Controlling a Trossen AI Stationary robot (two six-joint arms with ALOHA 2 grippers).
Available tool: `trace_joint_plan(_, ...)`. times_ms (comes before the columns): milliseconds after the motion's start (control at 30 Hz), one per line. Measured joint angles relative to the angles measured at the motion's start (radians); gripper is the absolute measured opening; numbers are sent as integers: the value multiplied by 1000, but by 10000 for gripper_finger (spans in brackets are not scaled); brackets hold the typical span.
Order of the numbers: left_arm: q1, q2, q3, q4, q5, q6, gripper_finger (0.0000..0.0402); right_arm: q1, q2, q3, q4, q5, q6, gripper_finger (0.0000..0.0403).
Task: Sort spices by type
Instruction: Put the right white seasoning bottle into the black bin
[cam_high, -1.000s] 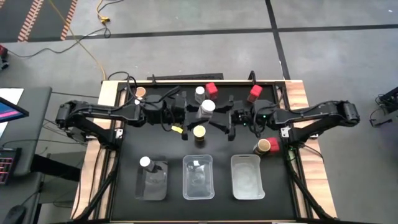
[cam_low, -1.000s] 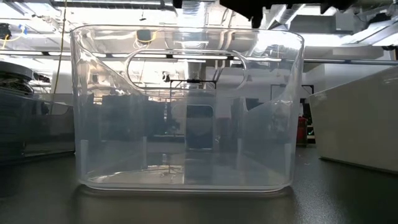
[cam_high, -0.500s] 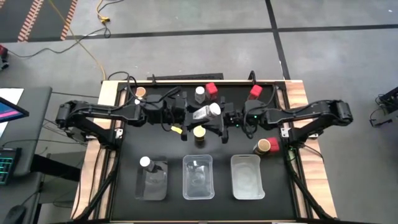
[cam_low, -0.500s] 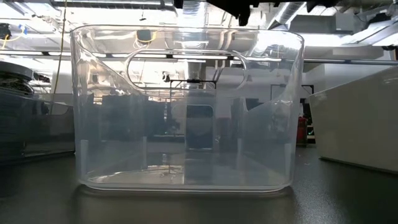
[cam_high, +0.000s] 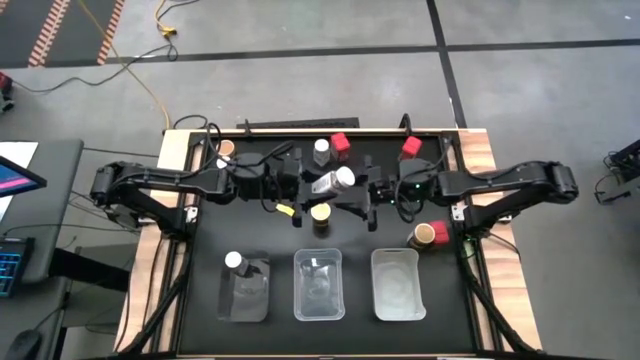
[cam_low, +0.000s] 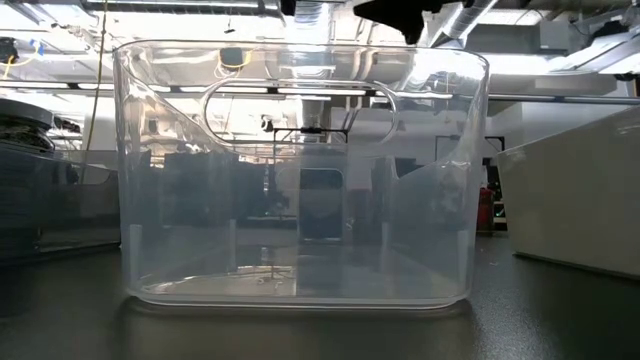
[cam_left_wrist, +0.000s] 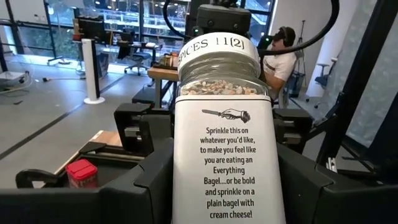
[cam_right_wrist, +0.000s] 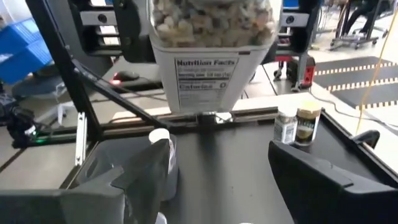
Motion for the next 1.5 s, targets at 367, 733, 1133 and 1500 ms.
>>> trace_joint_plan(367, 0, -1, 0, 2, 0, -30, 197, 0, -24, 0, -70, 0, -2, 391)
trace_joint_plan(733, 0, -2, 0, 79, -64, -44, 197, 0, -5, -2, -59, 0, 136, 380)
trace_joint_plan(1133, 0, -3, 0, 76, -65, -48, 197, 0, 124, -2, 315, -5, 81, 381)
trace_joint_plan(1500, 0, -3, 0, 77, -63, -62, 197, -21, 158, 65, 325, -32, 42, 377)
